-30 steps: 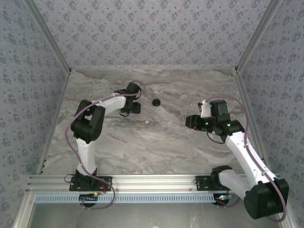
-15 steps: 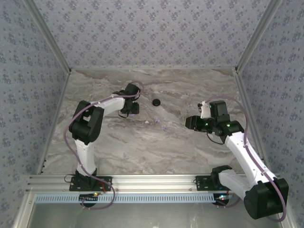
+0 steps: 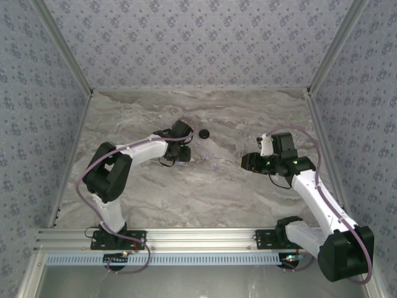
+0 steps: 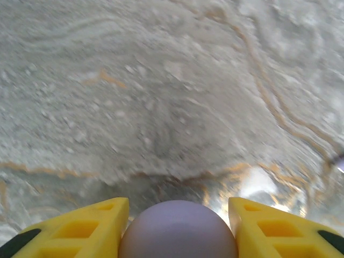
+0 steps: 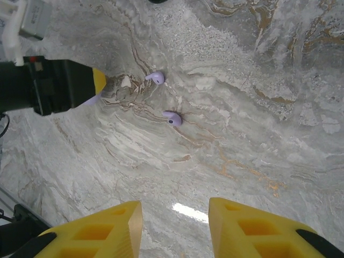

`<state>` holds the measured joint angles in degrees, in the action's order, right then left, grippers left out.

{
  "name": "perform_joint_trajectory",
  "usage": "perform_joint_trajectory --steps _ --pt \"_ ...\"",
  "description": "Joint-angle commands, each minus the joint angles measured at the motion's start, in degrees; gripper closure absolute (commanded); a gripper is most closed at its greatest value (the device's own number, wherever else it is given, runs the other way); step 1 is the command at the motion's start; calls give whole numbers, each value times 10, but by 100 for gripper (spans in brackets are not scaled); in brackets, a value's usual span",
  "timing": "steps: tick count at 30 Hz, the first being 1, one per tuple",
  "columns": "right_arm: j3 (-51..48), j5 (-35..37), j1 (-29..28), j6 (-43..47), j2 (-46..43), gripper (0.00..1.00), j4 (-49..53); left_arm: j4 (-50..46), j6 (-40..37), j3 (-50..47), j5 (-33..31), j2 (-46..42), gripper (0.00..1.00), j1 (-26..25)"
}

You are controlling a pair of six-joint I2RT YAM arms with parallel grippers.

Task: Insert the wireless bluetooth earbuds into the charging case

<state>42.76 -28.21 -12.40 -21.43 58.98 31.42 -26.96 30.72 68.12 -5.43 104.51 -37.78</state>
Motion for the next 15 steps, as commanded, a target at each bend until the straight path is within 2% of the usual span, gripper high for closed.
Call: perform_joint_trajectory --steps 1,11,15 --pt "-6 5 -7 -3 8 61 -6 1 41 -11 -6 -29 54 -29" --pt "-9 17 -24 -6 22 60 -11 7 93 -6 -52 -6 53 -117" --pt "-10 19 -27 -5 29 60 -12 12 99 -9 -52 9 52 -137"
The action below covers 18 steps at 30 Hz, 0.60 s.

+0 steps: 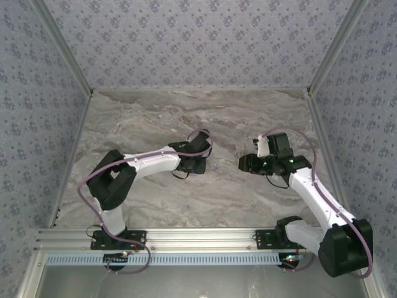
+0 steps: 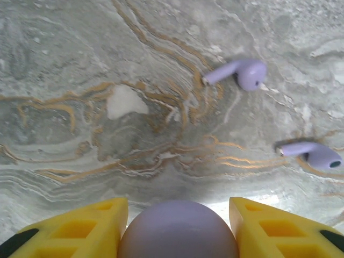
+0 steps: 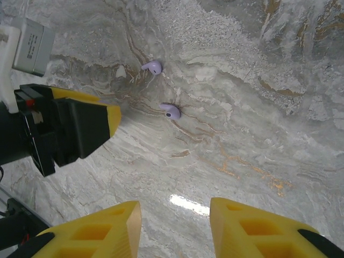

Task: Insert the wireless bluetooth earbuds into the charging case

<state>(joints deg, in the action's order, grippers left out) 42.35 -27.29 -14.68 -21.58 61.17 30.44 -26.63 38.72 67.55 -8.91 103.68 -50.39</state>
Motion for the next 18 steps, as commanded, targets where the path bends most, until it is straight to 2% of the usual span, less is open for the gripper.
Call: perform_joint_trajectory --steps 1,12,18 --pt "-5 11 -5 -3 9 60 -2 13 20 -5 -14 21 53 -13" --pt "-1 20 -18 -4 26 59 -5 31 31 -7 -10 48 49 -29" --pt "-1 23 -23 -4 33 57 -4 44 23 -19 -10 28 32 -31"
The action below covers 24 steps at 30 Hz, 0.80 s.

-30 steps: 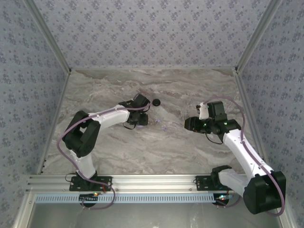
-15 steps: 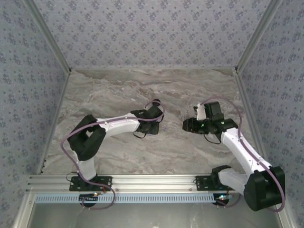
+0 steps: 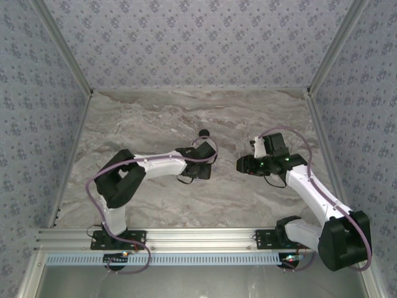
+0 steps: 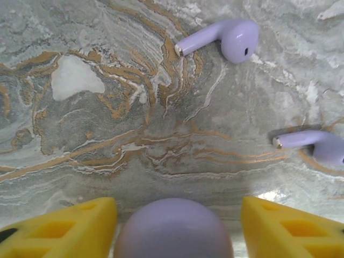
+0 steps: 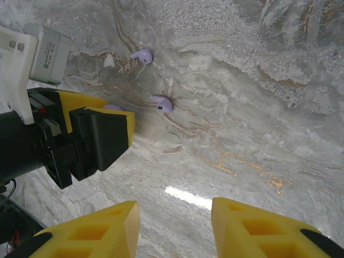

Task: Insert the wireless bluetooth earbuds into the charging case

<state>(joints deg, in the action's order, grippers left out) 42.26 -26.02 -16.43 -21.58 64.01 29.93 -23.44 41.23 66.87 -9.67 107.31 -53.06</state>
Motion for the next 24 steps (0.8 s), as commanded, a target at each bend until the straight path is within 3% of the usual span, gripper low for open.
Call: perform_joint_trajectory --steps 1,7,17,24 --pt "0 11 -6 -5 7 57 0 16 -4 -16 -5 -16 30 -4" --pt "5 8 -19 -7 27 56 -9 34 -18 -45 -10 -91 23 7" --pt "20 21 -79 -53 96 54 -67 76 -32 -161 33 -238 21 100" --pt "51 44 -131 -101 178 56 -107 158 -32 -283 170 -338 16 211"
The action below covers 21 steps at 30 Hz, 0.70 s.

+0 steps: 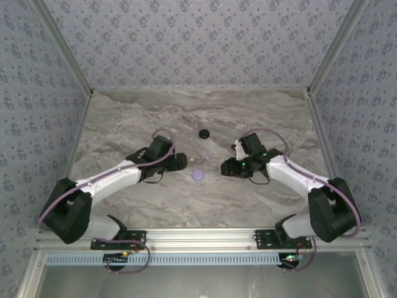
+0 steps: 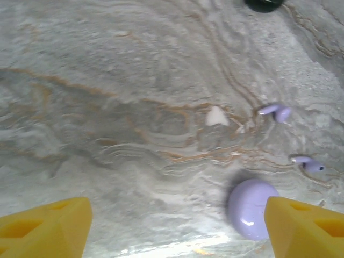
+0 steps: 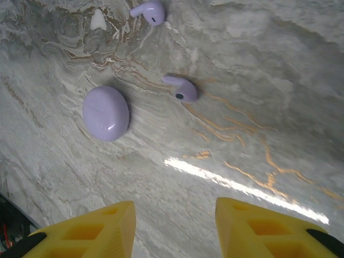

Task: Insert the wireless bluetooth earbuds into the charging case

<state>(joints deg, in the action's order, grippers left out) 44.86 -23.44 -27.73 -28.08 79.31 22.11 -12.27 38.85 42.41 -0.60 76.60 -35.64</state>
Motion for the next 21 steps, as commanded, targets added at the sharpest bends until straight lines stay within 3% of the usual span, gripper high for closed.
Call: perform_joint_trajectory --steps 1,5,10,17,21 --pt "27 19 -24 -43 35 56 -36 56 -10 -51 95 -41 16 49" --pt "39 29 -47 -71 72 57 -71 99 -15 -99 165 -68 15 87" --pt "53 21 -61 -99 116 61 -103 132 -12 -116 216 -52 17 95" --pt "75 4 -73 -121 166 63 -133 192 16 -112 265 22 34 94" --pt "86 -10 -73 -123 185 64 -136 206 23 -95 276 66 35 80"
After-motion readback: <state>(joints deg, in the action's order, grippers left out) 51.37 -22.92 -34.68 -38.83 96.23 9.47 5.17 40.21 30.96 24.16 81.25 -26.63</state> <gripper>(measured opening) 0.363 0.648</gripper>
